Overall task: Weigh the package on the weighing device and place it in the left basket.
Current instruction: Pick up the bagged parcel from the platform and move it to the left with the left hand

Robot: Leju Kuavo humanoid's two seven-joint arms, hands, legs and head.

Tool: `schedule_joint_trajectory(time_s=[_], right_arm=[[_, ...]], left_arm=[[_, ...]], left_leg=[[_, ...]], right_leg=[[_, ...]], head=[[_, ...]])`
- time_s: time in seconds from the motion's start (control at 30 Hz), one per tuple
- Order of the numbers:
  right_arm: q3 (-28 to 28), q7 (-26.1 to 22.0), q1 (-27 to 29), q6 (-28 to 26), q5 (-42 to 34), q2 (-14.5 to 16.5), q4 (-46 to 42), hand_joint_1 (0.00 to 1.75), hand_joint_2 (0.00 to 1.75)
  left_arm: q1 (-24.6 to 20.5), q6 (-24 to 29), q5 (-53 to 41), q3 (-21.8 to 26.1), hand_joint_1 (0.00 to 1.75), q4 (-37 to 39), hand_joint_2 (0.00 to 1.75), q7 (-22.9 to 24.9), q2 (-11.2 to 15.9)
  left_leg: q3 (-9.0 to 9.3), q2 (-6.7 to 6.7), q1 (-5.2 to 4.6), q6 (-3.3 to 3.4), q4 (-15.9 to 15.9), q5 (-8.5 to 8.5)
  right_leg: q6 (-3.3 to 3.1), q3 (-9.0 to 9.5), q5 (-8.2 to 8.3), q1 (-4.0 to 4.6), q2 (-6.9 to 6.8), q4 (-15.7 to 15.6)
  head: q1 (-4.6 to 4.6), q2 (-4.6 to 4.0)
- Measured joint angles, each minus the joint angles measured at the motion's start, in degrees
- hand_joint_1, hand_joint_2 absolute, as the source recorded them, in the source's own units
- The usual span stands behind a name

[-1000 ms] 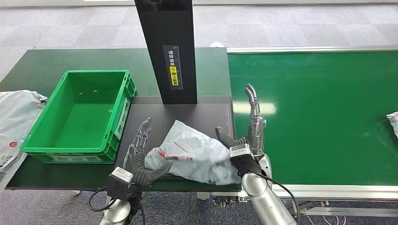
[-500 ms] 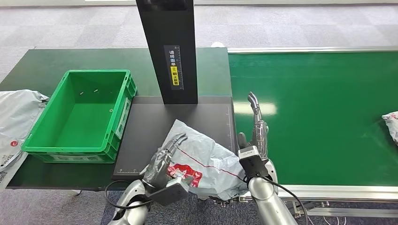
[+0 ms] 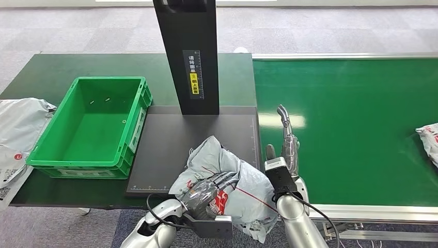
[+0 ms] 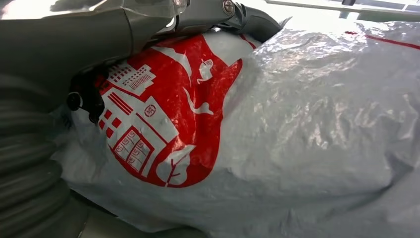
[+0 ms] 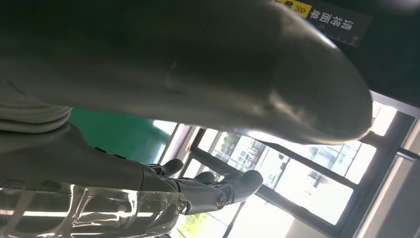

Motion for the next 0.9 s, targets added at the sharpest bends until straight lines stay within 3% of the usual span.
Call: schedule_joint_trajectory(time_s=[0.07, 0.1, 0.9], right_arm=[[-0.40, 0.31, 0.38, 0.02, 0.16, 0.17, -0.25, 0.00, 0.00], [-0.56, 0.46, 0.63, 0.08, 0.16, 0.22, -0.44, 0.00, 0.00], [-1.95, 1.04, 2.67, 1.03, 0.22, 0.54, -2.29, 0.00, 0.00]], left_arm=[[-0.55, 0.34, 0.22, -0.28, 1.69, 1.02, 1.75, 0.52, -0.04], [-0.68, 0.73, 0.41, -0.28, 1.75, 1.42, 1.75, 0.62, -0.08], [-1.53, 3.90, 0.95, -0.22, 1.75, 2.45, 1.75, 0.07, -0.16]], left_leg=[[0.12, -0.06, -0.01, 0.02, 0.00, 0.00], [0.18, -0.07, -0.01, 0.03, 0.00, -0.01], [0.51, -0.06, -0.01, 0.07, -0.01, 0.01]], right_leg=[[0.02, 0.14, -0.01, -0.01, -0.06, -0.01], [0.02, 0.21, -0.02, -0.01, -0.07, -0.02], [0.02, 0.54, -0.01, -0.01, -0.06, -0.03]], head=[[0.00, 0.00], [0.00, 0.00], [0.00, 0.00]])
